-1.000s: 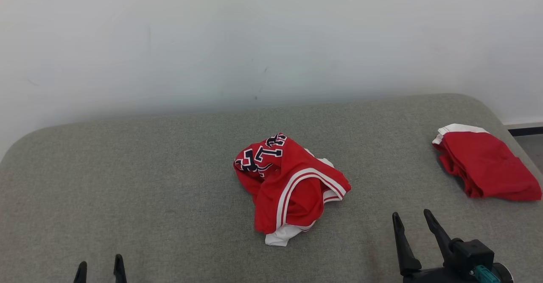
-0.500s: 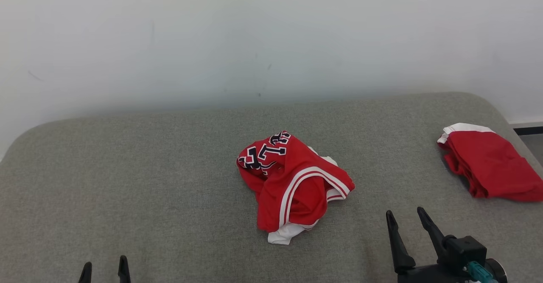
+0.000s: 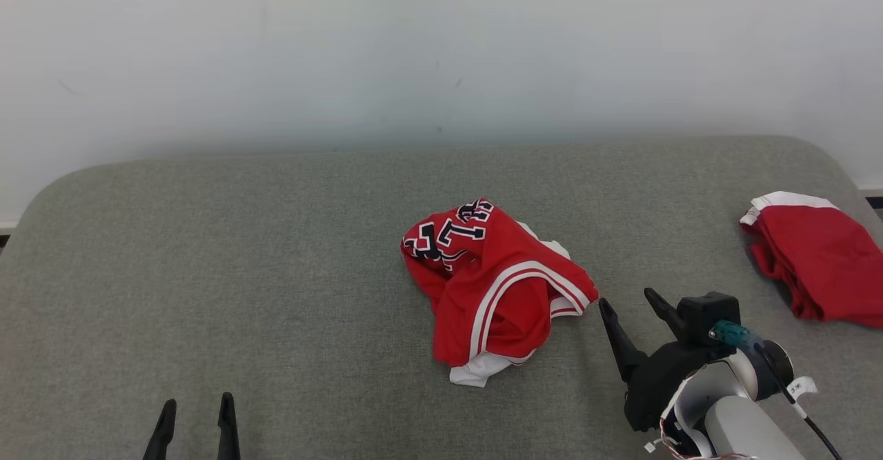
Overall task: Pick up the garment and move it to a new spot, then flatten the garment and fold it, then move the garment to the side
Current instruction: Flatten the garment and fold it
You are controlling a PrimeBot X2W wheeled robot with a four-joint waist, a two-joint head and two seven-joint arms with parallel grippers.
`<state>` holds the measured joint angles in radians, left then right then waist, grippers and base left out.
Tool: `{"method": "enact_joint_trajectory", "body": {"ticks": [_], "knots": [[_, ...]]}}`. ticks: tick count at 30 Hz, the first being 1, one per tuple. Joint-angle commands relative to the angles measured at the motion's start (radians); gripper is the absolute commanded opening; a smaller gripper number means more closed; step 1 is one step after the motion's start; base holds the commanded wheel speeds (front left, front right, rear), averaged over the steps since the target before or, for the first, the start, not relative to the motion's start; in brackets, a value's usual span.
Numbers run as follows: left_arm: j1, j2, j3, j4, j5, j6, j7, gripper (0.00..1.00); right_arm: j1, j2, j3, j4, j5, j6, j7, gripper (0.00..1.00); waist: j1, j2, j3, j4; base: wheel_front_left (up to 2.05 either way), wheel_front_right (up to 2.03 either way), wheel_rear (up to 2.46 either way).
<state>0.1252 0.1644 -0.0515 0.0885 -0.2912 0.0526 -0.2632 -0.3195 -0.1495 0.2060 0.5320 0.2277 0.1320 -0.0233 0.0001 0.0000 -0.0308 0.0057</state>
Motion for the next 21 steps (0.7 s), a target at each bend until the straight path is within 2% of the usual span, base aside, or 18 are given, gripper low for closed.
{"method": "enact_joint_trajectory", "body": {"ticks": [1, 4, 10, 18, 19, 20, 21], "knots": [[-0.014, -0.001, -0.002, 0.002, 0.006, -0.003, -0.002, 1.00, -0.020, -0.011, 0.010, 0.025, 0.005, -0.003, 0.004, 1.00, -0.0001, 0.0000, 0.019, 0.019, 0.00, 0.00, 0.00], [-0.042, -0.002, -0.020, 0.012, 0.012, -0.014, -0.001, 1.00, -0.110, -0.028, 0.057, 0.158, 0.019, -0.003, 0.019, 1.00, -0.0001, 0.0000, 0.045, 0.054, 0.00, 0.00, 0.00], [-0.089, -0.008, -0.042, 0.029, 0.015, -0.024, -0.001, 1.00, -0.199, -0.040, 0.098, 0.321, 0.035, -0.003, 0.007, 1.00, -0.0001, 0.0000, 0.078, 0.104, 0.00, 0.00, 0.00], [-0.123, -0.013, -0.055, 0.039, 0.022, -0.033, -0.001, 1.00, -0.304, -0.023, 0.115, 0.446, 0.083, -0.003, -0.063, 1.00, -0.0001, 0.0000, 0.103, 0.134, 0.00, 0.00, 0.00], [-0.124, -0.012, -0.055, 0.040, 0.022, -0.033, -0.001, 1.00, -0.317, -0.026, 0.107, 0.460, 0.086, -0.003, -0.076, 0.21, -0.0001, 0.0000, 0.104, 0.135, 0.00, 0.00, 0.00], [-0.123, -0.012, -0.056, 0.042, 0.022, -0.033, -0.001, 1.00, -0.331, -0.028, 0.103, 0.475, 0.081, -0.003, -0.088, 0.00, -0.0001, 0.0000, 0.103, 0.135, 0.00, 0.00, 0.00], [-0.123, -0.013, -0.057, 0.044, 0.023, -0.034, -0.002, 1.00, -0.343, -0.024, 0.102, 0.490, 0.076, -0.003, -0.095, 0.00, -0.0001, 0.0000, 0.100, 0.134, 0.00, 0.00, 0.00]]}}
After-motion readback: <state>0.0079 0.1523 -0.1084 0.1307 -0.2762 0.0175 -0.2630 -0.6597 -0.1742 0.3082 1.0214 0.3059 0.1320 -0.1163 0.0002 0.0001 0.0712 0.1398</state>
